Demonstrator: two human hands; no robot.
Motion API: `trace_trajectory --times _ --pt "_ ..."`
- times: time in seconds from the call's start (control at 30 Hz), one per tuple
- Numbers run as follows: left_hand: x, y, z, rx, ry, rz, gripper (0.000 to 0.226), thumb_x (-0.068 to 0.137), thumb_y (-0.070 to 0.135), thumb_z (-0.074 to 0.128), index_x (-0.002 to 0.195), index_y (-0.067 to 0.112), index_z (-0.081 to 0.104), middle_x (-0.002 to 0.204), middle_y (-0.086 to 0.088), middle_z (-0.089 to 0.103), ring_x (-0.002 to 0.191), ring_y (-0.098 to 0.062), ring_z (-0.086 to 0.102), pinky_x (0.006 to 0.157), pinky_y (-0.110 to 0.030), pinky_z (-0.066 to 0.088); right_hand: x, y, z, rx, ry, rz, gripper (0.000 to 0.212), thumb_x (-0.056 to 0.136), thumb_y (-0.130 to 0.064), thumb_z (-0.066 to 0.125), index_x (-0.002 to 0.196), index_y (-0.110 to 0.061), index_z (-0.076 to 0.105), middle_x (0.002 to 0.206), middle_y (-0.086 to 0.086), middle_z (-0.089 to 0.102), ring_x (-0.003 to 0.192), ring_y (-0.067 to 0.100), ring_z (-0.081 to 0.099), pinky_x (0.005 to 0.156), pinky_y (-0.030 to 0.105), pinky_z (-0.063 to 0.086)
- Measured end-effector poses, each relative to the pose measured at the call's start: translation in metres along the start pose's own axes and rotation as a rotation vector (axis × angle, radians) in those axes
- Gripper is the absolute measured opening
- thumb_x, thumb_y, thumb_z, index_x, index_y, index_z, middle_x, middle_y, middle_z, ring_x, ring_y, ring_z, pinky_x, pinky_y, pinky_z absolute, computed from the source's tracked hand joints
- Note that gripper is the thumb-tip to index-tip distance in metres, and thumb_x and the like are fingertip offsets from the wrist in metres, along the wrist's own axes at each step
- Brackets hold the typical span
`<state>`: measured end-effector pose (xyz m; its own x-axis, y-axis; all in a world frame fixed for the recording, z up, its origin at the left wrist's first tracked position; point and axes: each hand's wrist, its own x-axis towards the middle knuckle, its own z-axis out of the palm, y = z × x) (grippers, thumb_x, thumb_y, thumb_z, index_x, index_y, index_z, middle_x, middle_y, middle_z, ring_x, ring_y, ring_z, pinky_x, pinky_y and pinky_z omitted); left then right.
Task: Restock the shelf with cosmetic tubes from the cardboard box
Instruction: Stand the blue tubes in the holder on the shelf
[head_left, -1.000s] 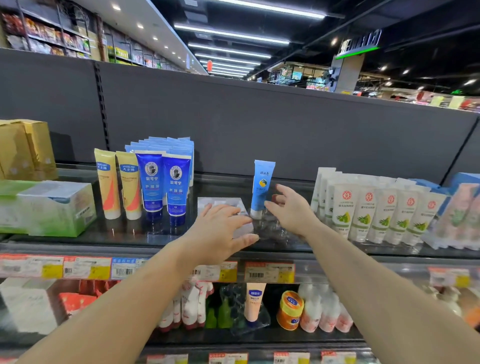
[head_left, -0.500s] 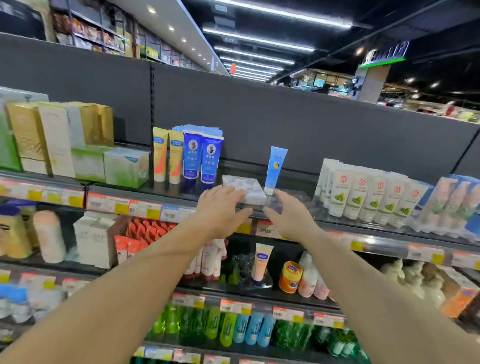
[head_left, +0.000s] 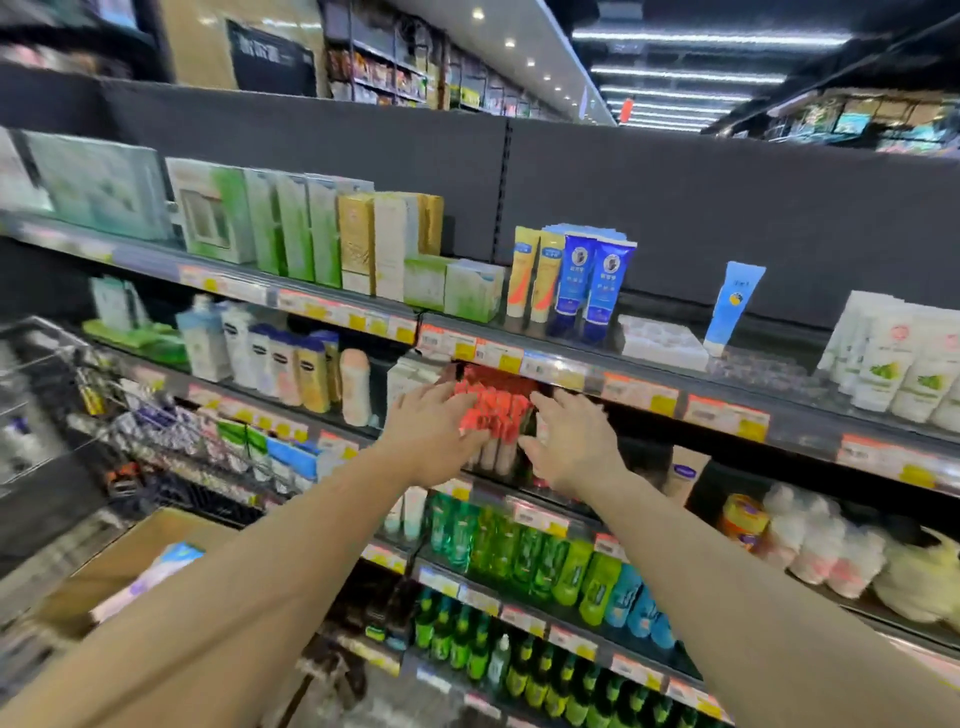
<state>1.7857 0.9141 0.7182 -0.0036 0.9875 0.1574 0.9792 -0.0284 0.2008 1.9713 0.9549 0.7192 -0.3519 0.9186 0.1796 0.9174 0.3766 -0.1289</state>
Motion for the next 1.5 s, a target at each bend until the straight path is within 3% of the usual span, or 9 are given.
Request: trace_trajectory --times 0.13,0.3,0.4,0.53,0.67,0.8,0.9,1.17,1.5 --pt "-0.021 -0.073 -0.001 0.059 0.013 -0.097 0.064 0.094 0.060 0.037 0.149 0.030 0.027 0.158 -0.005 0.024 0.145 -0.027 0.020 0.117 -0.045 0.021 0.022 -0.074 0.026 0.085 -0.046 -0.093 0.062 0.095 -0.045 0.048 0.150 -0.025 0.028 0.157 0.008 0.026 0.144 0.029 0.022 0.118 0.042 0.021" --pt "-0.030 -0.197 0.014 0.049 -0.055 -0.171 0.067 0.093 0.062 0.037 0.149 0.027 0.028 0.157 -0.006 0.027 0.145 -0.028 0.021 0.116 -0.047 0.023 0.063 -0.177 0.082 0.144 -0.145 -0.203 0.057 0.096 -0.042 0.048 0.147 -0.020 0.032 0.147 0.006 0.036 0.137 0.029 0.030 0.112 0.042 0.030" --pt "-0.026 -0.270 0.030 0.073 -0.076 -0.175 0.065 0.093 0.058 0.042 0.148 0.027 0.031 0.156 -0.008 0.028 0.144 -0.028 0.023 0.116 -0.045 0.023 0.090 -0.236 0.128 0.170 -0.179 -0.206 0.055 0.097 -0.039 0.046 0.147 -0.021 0.032 0.148 0.007 0.037 0.135 0.028 0.032 0.109 0.039 0.031" --pt "-0.023 -0.360 0.054 0.069 -0.134 -0.190 0.065 0.093 0.057 0.044 0.149 0.028 0.030 0.154 -0.008 0.031 0.142 -0.029 0.025 0.115 -0.045 0.024 0.118 -0.305 0.191 0.223 -0.308 -0.177 0.064 0.095 -0.039 0.051 0.152 -0.023 0.025 0.158 0.004 0.023 0.145 0.024 0.018 0.117 0.037 0.018" --pt "-0.023 -0.428 0.080 0.064 -0.240 -0.199 0.071 0.085 0.062 0.033 0.147 0.026 0.032 0.152 -0.010 0.034 0.141 -0.029 0.029 0.114 -0.043 0.026 0.132 -0.344 0.248 0.255 -0.432 -0.100 0.065 0.096 -0.040 0.051 0.152 -0.025 0.022 0.158 0.004 0.023 0.145 0.026 0.018 0.117 0.042 0.023" --pt "-0.029 -0.466 0.108 0.007 -0.292 -0.226 0.069 0.087 0.059 0.037 0.147 0.025 0.033 0.149 -0.012 0.039 0.136 -0.031 0.036 0.108 -0.043 0.034 0.133 -0.356 0.288 0.225 -0.567 -0.042 0.065 0.097 -0.040 0.050 0.153 -0.025 0.020 0.158 0.004 0.021 0.145 0.027 0.018 0.116 0.042 0.024" --pt "-0.037 -0.481 0.128 -0.033 -0.342 -0.267 0.062 0.095 0.050 0.047 0.150 0.026 0.030 0.155 -0.009 0.031 0.140 -0.028 0.032 0.110 -0.038 0.029 0.135 -0.357 0.301 0.222 -0.624 -0.013 0.065 0.097 -0.041 0.050 0.153 -0.025 0.021 0.157 0.006 0.024 0.144 0.027 0.021 0.116 0.041 0.025" --pt "-0.053 -0.521 0.150 -0.089 -0.381 -0.315 0.066 0.090 0.047 0.058 0.147 0.023 0.034 0.151 -0.004 0.039 0.137 -0.026 0.037 0.111 -0.036 0.032 0.156 -0.367 0.324 0.271 -0.653 -0.007 0.061 0.097 -0.038 0.051 0.150 -0.023 0.026 0.151 0.005 0.033 0.138 0.029 0.031 0.110 0.043 0.033" --pt "-0.052 -0.575 0.225 -0.160 -0.629 -0.226 0.067 0.088 0.041 0.063 0.146 0.019 0.038 0.147 -0.006 0.045 0.131 -0.027 0.043 0.105 -0.034 0.037 0.142 -0.391 0.390 0.312 -0.706 0.212 0.052 0.095 -0.031 0.053 0.144 -0.024 0.037 0.140 0.007 0.047 0.127 0.030 0.043 0.103 0.038 0.039"
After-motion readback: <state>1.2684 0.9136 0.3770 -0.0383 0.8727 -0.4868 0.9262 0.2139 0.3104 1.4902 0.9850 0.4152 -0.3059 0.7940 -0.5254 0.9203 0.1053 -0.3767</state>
